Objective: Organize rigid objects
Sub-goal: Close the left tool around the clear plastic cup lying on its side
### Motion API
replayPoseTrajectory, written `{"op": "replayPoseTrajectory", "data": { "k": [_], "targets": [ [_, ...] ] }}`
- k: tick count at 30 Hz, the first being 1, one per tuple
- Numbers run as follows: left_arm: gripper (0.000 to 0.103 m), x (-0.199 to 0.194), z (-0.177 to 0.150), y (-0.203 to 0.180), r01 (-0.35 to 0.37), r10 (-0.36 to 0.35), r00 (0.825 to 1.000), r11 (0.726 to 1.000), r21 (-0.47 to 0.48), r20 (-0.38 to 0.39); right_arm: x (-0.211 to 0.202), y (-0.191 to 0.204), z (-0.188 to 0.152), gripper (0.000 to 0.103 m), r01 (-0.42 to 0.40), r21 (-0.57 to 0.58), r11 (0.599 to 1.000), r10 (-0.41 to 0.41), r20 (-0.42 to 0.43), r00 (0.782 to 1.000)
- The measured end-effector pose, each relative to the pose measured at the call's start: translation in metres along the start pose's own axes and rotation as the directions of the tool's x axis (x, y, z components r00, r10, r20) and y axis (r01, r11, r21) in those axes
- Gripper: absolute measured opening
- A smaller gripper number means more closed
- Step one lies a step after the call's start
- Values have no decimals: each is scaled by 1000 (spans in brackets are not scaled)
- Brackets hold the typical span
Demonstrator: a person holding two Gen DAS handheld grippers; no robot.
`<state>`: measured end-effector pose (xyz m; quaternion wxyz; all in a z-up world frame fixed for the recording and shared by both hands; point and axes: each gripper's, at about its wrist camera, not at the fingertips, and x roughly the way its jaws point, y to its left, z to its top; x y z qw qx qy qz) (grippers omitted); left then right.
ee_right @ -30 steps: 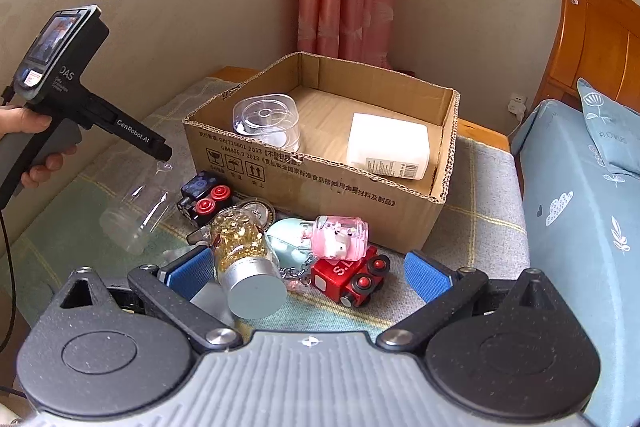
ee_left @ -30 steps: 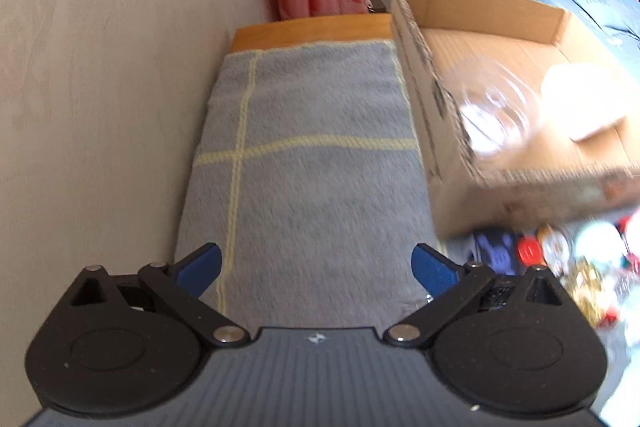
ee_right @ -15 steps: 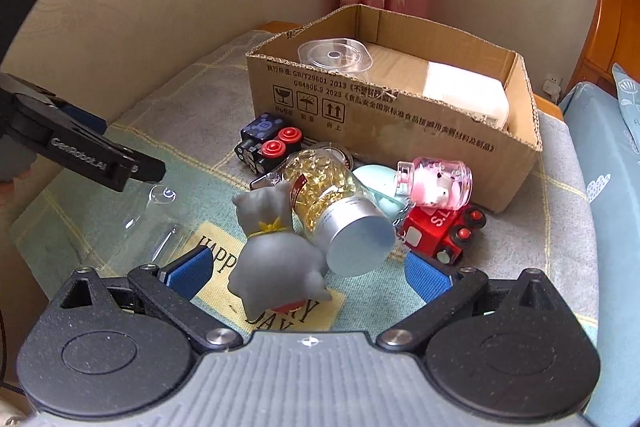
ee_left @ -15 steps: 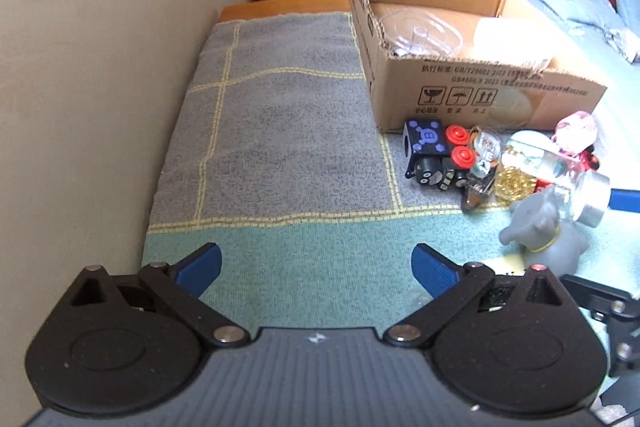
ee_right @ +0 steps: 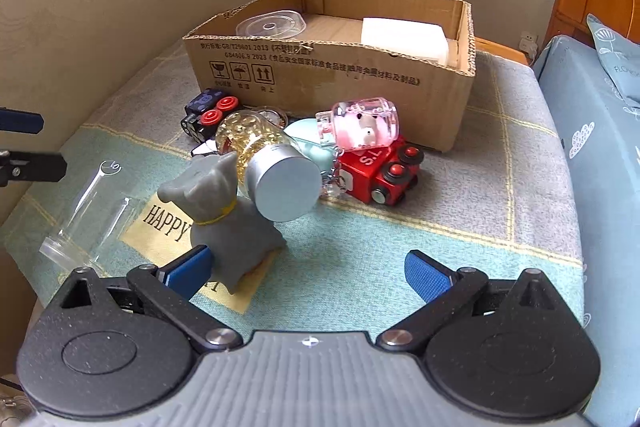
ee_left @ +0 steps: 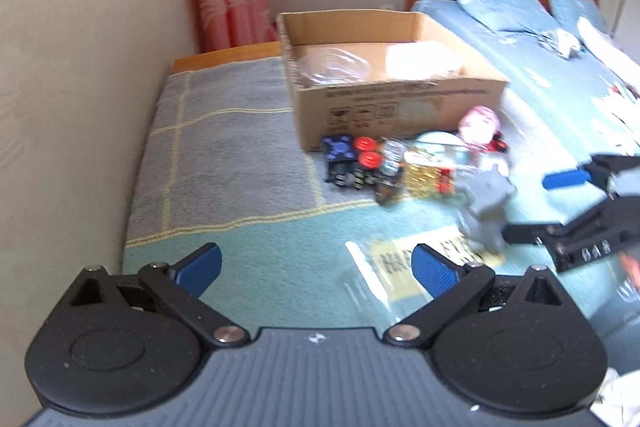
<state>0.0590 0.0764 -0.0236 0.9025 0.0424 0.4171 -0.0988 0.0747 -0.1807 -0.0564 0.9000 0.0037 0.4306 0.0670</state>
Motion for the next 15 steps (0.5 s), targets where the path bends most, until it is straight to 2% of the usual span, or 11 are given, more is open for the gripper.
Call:
{"op": "replayPoseTrajectory", "data": {
  "k": [3, 7, 8, 11, 15],
  "targets": [
    [101, -4, -9, -14, 30, -29, 999, 997, 65, -15, -1, -7, -3, 103, -1, 0, 1000, 1, 3, 1000],
    [101, -7, -22, -29, 39, -34, 998, 991, 130, -43, -3, -22, -10, 103, -1, 34, 999, 0, 3, 1000],
    [101, -7, -25, -31, 45, -39, 998, 989, 142, -48, -2, -28, -12, 103, 16, 48, 999, -16, -3, 1000],
    [101, -3, -31, -36, 51, -39, 997, 985, 168, -73, 2, -39, -22, 103, 135, 41, 990, -133, -40, 990],
    [101, 6, -37, -42, 49, -30, 996, 971, 232, -84, -5, -52, -34, 103, 102, 80, 992, -98, -52, 994]
  ]
}}
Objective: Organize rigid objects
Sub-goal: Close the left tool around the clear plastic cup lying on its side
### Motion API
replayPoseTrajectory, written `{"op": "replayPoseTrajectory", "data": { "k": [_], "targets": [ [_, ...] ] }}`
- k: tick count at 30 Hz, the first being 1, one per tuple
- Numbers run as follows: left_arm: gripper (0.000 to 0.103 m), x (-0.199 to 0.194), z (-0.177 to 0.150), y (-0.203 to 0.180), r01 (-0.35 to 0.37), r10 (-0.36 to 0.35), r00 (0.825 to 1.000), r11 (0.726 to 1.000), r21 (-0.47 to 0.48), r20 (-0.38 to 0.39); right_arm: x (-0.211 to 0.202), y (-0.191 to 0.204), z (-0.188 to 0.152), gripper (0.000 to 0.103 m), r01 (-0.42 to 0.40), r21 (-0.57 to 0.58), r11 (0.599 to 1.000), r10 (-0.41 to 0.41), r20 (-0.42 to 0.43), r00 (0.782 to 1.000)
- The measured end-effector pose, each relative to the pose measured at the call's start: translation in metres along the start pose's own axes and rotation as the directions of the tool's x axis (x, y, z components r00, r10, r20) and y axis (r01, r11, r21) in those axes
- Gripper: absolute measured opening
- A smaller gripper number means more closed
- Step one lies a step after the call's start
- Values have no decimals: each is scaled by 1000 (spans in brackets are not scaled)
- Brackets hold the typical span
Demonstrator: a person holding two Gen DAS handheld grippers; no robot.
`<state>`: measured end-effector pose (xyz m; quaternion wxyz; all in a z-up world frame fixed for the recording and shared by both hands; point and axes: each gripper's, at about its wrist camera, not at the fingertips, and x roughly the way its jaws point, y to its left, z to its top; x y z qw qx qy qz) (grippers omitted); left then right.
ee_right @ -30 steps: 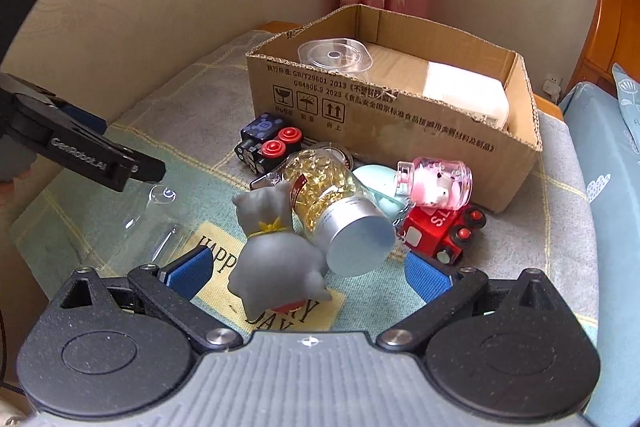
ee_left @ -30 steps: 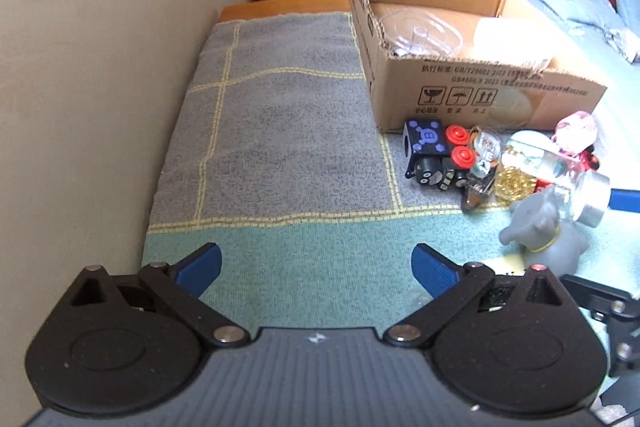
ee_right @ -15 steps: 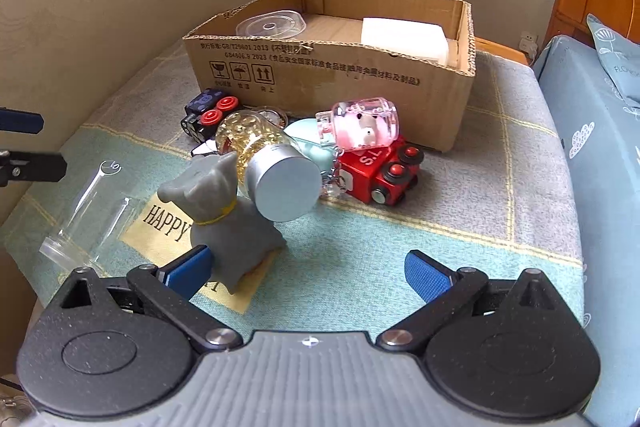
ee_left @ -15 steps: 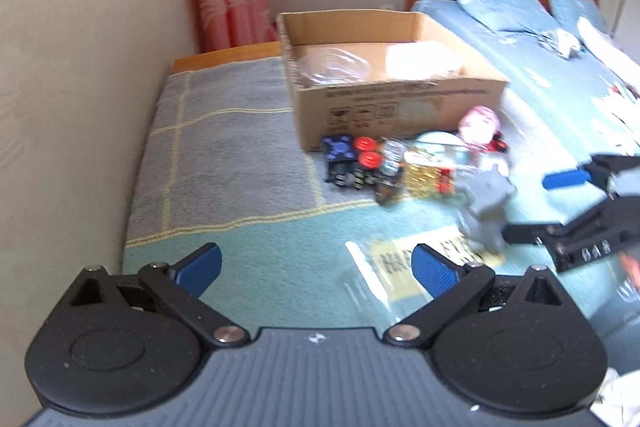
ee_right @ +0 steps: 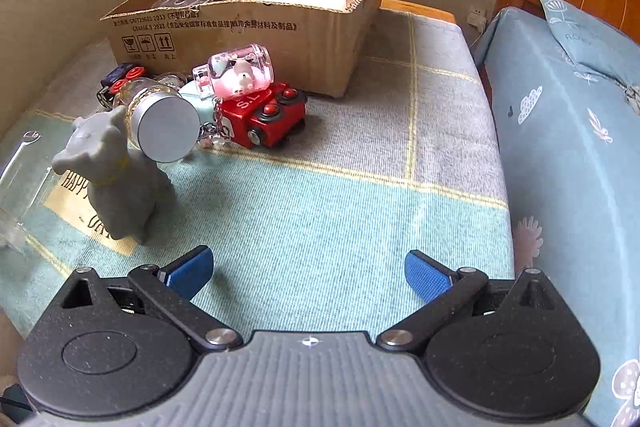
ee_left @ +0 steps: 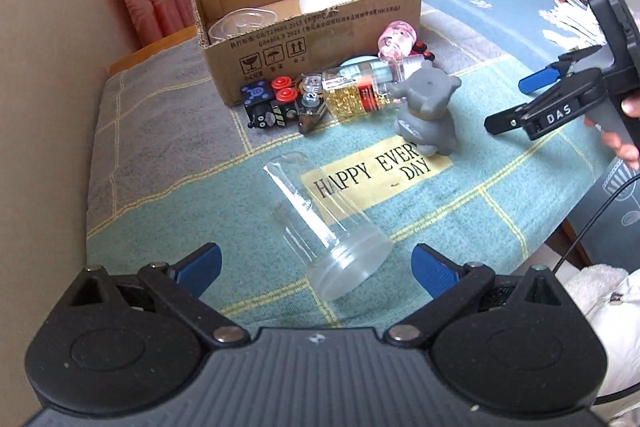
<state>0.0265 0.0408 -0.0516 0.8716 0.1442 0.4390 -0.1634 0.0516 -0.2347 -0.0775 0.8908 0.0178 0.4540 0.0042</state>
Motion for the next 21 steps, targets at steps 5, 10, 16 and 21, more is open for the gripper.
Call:
{"op": "replayPoseTrajectory", "data": {
  "k": [5, 10, 16, 21],
  "targets": [
    [101, 14, -6, 0, -63, 67, 997, 992, 105, -29, -9, 3, -6, 103, -10, 2, 1000, 10, 19, 1000],
    [100, 20, -4, 5, -111, 118, 992, 982, 154, -37, -11, 11, -7, 103, -36, -3, 999, 36, 25, 999],
    [100, 34, 13, 6, -96, 99, 995, 982, 160, -8, -14, 21, -3, 103, -56, -29, 998, 57, 37, 998],
    [100, 49, 29, 3, -72, 70, 997, 976, 203, 20, -17, 23, -3, 103, -55, -43, 998, 56, 33, 998]
  ]
}}
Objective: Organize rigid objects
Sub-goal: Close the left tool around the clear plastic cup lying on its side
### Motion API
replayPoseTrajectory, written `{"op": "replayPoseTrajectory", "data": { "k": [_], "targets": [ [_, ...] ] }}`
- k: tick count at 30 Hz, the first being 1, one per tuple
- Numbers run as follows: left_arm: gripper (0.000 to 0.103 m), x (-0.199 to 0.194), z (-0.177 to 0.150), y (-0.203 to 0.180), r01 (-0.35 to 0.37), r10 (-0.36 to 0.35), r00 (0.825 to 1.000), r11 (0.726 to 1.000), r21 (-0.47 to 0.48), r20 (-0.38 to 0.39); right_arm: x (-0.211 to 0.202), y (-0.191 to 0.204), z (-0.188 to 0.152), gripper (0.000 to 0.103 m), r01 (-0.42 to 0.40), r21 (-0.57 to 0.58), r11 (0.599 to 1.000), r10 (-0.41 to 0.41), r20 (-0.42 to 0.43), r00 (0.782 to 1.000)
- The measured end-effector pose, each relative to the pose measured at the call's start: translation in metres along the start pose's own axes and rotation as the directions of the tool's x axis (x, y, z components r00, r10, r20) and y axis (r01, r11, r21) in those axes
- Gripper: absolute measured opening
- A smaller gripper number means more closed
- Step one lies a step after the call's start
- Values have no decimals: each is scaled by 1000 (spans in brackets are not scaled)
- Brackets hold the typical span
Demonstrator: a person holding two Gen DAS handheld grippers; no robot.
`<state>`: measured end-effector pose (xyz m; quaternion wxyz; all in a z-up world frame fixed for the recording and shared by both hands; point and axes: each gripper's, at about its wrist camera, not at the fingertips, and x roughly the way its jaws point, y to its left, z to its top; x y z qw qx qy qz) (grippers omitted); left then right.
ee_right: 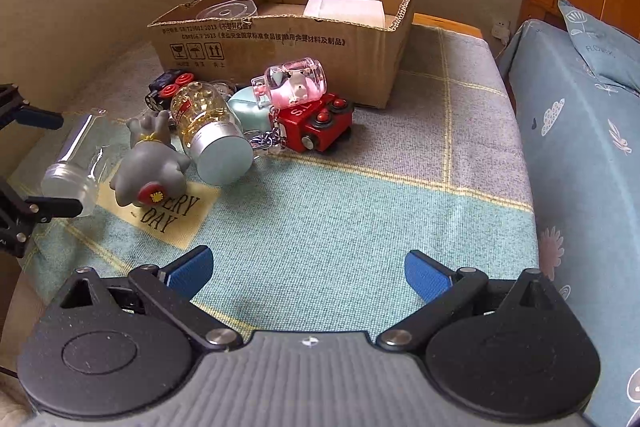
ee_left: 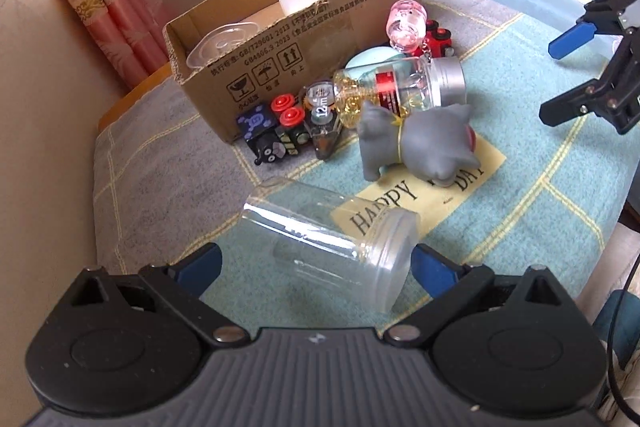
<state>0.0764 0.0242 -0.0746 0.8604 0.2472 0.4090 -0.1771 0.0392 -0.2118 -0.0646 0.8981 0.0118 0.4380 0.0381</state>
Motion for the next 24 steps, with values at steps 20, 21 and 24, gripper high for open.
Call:
{"op": "replayPoseTrajectory", "data": {
  "k": [20, 21, 24],
  "targets": [
    [96, 19, 13, 15, 110, -104, 987, 993, -39, 120, -1, 50, 22, 103, -78, -205, 976, 84, 21, 996],
    [96, 18, 11, 17, 113, -106, 987, 992, -56, 120, -2, 52, 24, 103, -89, -221, 971, 97, 26, 995],
    [96, 12, 6, 20, 98, -87, 990, 991, -94, 113, -2, 63, 29, 103, -115, -262, 958, 129, 35, 991]
  ]
}}
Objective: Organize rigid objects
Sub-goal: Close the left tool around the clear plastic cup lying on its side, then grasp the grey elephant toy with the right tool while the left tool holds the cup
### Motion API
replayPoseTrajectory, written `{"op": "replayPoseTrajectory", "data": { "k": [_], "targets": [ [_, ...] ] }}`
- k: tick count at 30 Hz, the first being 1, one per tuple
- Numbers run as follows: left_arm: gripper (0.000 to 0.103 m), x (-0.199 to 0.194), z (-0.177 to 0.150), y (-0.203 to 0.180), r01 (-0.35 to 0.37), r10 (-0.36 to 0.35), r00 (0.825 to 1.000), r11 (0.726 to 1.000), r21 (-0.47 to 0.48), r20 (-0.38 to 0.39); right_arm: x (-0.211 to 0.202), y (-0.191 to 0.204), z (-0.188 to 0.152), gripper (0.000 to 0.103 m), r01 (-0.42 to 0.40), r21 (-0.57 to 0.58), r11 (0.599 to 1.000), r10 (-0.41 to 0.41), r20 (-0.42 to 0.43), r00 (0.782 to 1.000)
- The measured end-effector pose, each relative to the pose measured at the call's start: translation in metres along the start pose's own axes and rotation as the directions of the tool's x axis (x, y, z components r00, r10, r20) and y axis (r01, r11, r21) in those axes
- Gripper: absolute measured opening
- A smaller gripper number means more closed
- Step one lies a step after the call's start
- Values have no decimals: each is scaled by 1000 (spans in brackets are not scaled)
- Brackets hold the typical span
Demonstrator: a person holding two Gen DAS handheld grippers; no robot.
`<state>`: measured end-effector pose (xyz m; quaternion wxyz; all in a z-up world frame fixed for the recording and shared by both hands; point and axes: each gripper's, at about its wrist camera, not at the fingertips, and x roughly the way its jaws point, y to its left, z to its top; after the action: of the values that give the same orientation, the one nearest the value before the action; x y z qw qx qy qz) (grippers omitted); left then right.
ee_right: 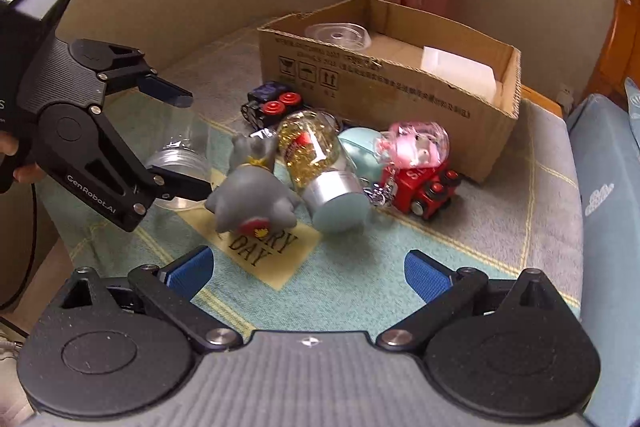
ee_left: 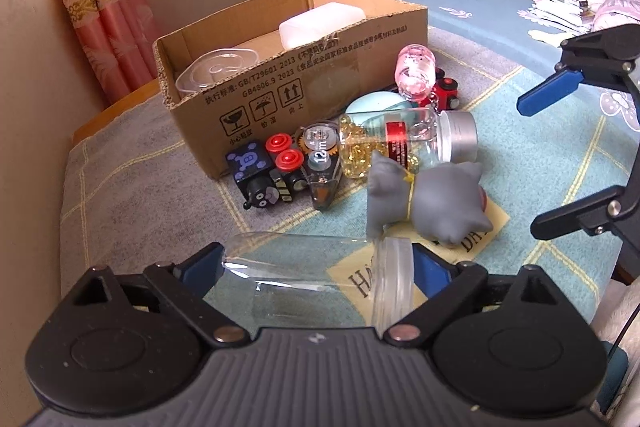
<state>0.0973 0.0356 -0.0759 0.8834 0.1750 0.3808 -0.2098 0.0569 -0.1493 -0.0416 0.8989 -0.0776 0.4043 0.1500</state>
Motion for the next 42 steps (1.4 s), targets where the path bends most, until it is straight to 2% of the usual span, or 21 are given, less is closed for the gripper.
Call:
{"op": "replayPoseTrajectory", "data": {
  "k": [5, 11, 17, 25, 27, 28, 33, 42],
  "targets": [
    [95, -12, -9, 6, -73, 73, 997, 996, -59, -3, 1, 19, 11, 81, -29, -89, 996, 32, 31, 999],
    [95, -19, -18, 16, -88, 89, 996, 988, -126, 1, 17, 40, 26, 73, -33, -206, 978, 42, 42, 998],
    [96, -11, -23, 16, -90, 89, 996, 988, -127, -15, 37, 50, 33, 71, -30, -316, 948, 35, 10, 999],
    [96, -6, -28, 22, -76, 72, 997, 981, -177, -26, 49, 52, 33, 64, -26, -361, 932, 18, -24, 1000],
    [94, -7, -28, 23, -60, 58, 998, 979, -196, -17, 51, 52, 33, 55, 0, -376, 927, -8, -18, 1000],
    [93, -8, -27, 24, -57, 55, 998, 977, -204, -16, 51, 52, 33, 54, 1, -379, 925, -9, -18, 1000],
    [92, -11, -25, 23, -62, 60, 998, 975, -214, -17, 51, 50, 34, 52, -1, -368, 930, -7, -21, 1000],
    [92, -25, -17, 22, -89, 87, 996, 972, -218, -20, 36, 43, 39, 52, -59, -307, 950, 55, -24, 998]
  ]
}}
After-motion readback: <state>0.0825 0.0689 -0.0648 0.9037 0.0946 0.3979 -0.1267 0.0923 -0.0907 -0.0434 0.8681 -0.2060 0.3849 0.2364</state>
